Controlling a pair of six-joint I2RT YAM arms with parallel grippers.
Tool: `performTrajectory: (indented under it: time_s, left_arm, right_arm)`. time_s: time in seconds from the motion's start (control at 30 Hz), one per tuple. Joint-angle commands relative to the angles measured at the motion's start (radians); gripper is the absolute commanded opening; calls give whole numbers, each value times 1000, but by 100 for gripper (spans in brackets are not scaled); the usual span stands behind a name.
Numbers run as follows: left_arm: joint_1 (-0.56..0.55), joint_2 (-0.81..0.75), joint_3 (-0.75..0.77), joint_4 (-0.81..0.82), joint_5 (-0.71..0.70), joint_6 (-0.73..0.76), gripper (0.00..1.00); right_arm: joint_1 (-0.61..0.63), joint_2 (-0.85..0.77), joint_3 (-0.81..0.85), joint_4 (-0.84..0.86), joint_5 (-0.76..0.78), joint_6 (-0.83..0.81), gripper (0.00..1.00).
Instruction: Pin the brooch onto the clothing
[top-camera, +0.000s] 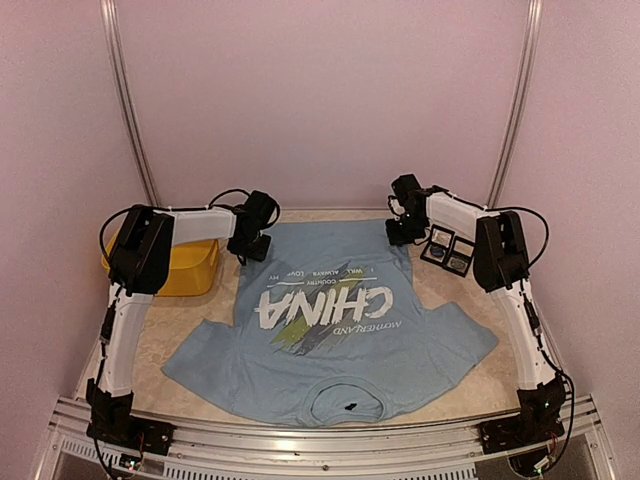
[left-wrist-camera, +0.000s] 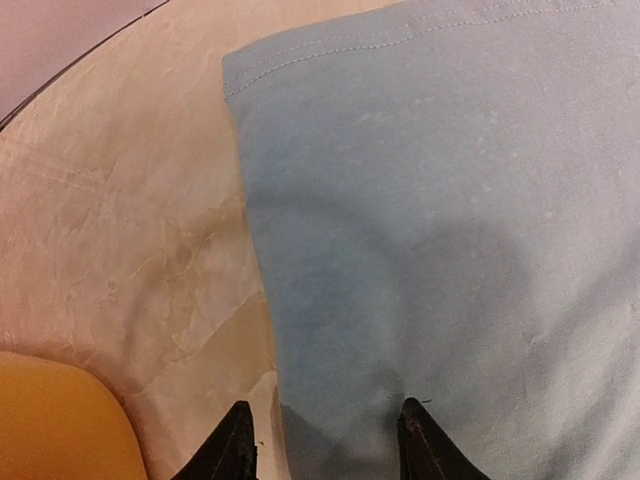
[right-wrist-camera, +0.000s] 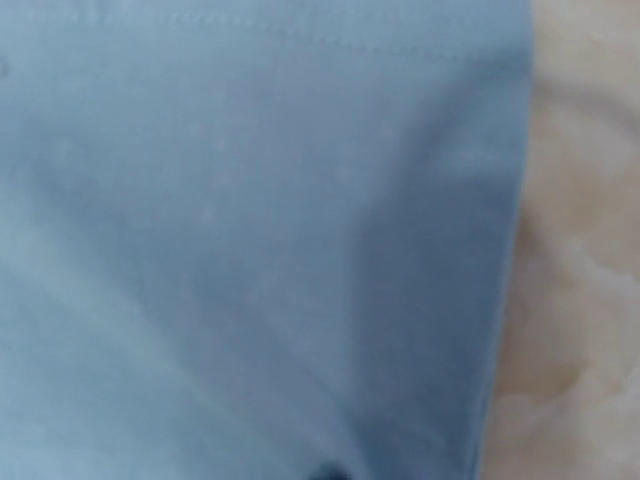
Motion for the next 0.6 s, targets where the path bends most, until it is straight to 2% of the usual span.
performTrajectory:
  time_s: [0.0, 0.1, 0.17, 0.27, 0.37, 0.43, 0.57]
  left_arm:
    - [-10, -142, -26, 76, 27, 68, 52]
    - [-28, -233, -70, 107, 25, 80, 67]
    - [-40, -335, -133, 147, 48, 81, 77]
    - [-58, -459, -264, 202, 89, 77, 86]
    - [-69, -547, -339, 215, 103, 63, 87]
    - [-75, -566, -358, 198, 101, 58, 88]
    - [-83, -563, -374, 156, 87, 52, 87]
  right_arm:
    - [11, -125, -24, -30, 36, -124, 3]
    - [21, -237, -171, -12, 218, -124, 27]
    - [19, -292, -263, -12, 396, -111, 35]
    - [18, -324, -364, 0, 528, -132, 34]
    - [20, -295, -389, 0, 530, -171, 30]
    - [24, -272, -387, -4, 527, -189, 26]
    - [30, -247, -381, 13, 542, -213, 26]
